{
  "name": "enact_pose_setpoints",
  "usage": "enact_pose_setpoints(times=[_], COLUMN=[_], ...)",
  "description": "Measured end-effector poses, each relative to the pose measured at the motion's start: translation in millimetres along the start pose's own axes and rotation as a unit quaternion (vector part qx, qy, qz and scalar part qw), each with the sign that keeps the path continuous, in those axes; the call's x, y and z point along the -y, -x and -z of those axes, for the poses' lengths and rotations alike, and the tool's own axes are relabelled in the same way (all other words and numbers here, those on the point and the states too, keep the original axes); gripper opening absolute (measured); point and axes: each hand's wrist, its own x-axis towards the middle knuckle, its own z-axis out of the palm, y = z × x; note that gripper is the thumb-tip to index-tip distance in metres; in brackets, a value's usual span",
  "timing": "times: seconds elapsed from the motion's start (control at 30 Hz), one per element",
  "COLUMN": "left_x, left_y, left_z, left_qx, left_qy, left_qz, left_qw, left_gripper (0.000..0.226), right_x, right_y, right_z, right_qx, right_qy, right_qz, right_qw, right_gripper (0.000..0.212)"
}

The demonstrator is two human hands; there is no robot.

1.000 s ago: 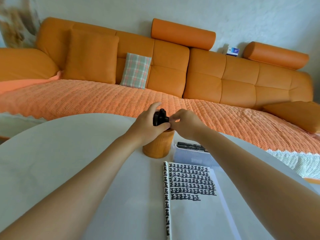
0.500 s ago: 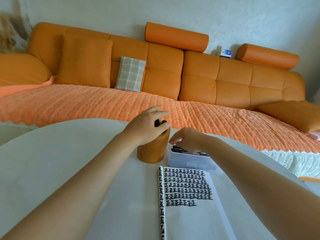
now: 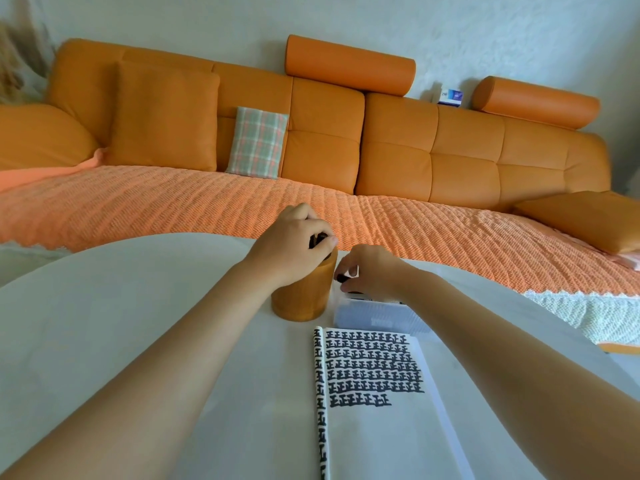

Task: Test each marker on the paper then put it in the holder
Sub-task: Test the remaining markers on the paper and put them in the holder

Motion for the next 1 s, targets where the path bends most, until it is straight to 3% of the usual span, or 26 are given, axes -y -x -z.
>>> enact_pose_setpoints(times=[0.1,0.27,0.4,0.63,0.77,0.83,0.93,1.0], left_x=[-5.0,-32.8,-63.3,-78.1,-81.4,-81.7,-83.3,-89.0], left_y=[0.5,2.1,14.2,45.8,62.3,67.0,72.5,77.2], left_z=[6.1,17.9,14.1,-5.9,-10.2,-10.9,-12.6,-15.2], left_qx=[-0.006,-0.089,-0.086,0.029,0.032,0.033,0.049,0.066], left_qy=[-0.051,-0.066,-0.031,-0.084,-0.125,-0.131,-0.122,-0.110], left_qz=[-0.015,-0.110,-0.140,-0.180,-0.179,-0.169,-0.157,-0.161], left_qw=[0.999,0.988,0.986,0.980,0.975,0.976,0.979,0.979], left_gripper=[0.031,0.031,0.027,0.034,0.017,0.015,0.016,0.015], right_x=[-1.8,-11.6,-20.3,-27.4,-29.2,-28.8,-30.0,-29.1], right_y=[19.4,60.8,96.1,146.7,158.5,159.4,160.4,159.5], right_z=[11.4,17.0,15.1,-3.5,-12.1,-16.2,-24.6,-30.4], right_qx=[-0.091,-0.257,-0.343,-0.325,-0.287,-0.278,-0.284,-0.276], right_qy=[-0.032,0.044,-0.066,-0.370,-0.473,-0.426,-0.145,-0.027], right_qz=[0.015,0.058,0.056,-0.053,-0.084,-0.074,-0.024,0.030], right_qw=[0.995,0.964,0.935,0.869,0.829,0.858,0.948,0.960], right_gripper=[0.018,0.014,0.011,0.015,0.010,0.010,0.015,0.023])
